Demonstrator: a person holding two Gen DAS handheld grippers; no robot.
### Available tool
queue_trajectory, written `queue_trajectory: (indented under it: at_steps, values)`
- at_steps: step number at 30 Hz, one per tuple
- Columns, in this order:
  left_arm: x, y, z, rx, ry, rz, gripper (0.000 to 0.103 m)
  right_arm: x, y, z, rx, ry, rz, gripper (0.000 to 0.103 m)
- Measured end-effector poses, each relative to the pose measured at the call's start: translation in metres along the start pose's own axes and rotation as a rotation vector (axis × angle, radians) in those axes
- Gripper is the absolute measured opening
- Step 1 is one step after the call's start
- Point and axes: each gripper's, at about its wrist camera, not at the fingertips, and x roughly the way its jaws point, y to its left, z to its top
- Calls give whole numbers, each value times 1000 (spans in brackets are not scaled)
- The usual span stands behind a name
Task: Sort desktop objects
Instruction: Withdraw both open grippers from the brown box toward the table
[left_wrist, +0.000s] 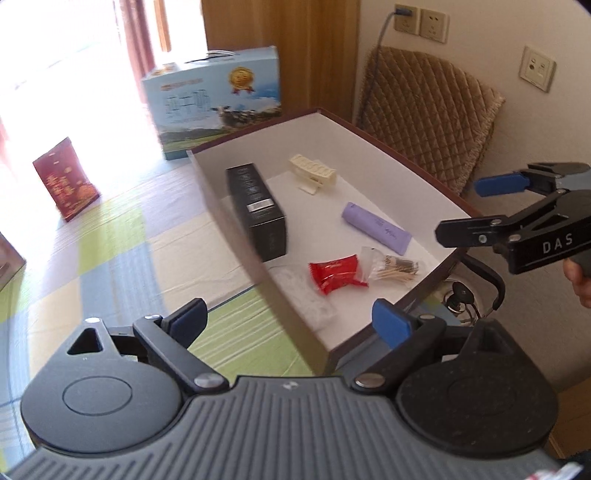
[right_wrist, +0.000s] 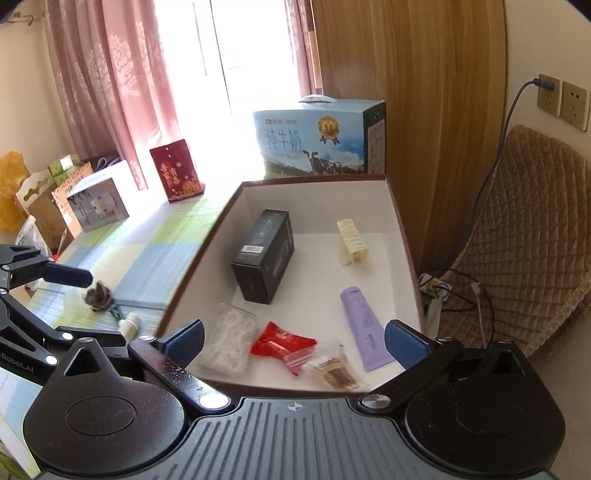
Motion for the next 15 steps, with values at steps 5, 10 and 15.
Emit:
queue_trajectory:
  at_steps: [5, 10, 15]
  values:
    - [-25, 20, -18, -23, -14, 58, 97, -9, 31, -8, 16, 0, -3, 101]
    - [-50, 46, -40, -53, -22, 83, 98, -9, 68, -22, -11, 25, -5, 101]
    - [-65, 72, -66, -90, 1, 104, 101, 1, 99, -36, 12, 68, 14, 101]
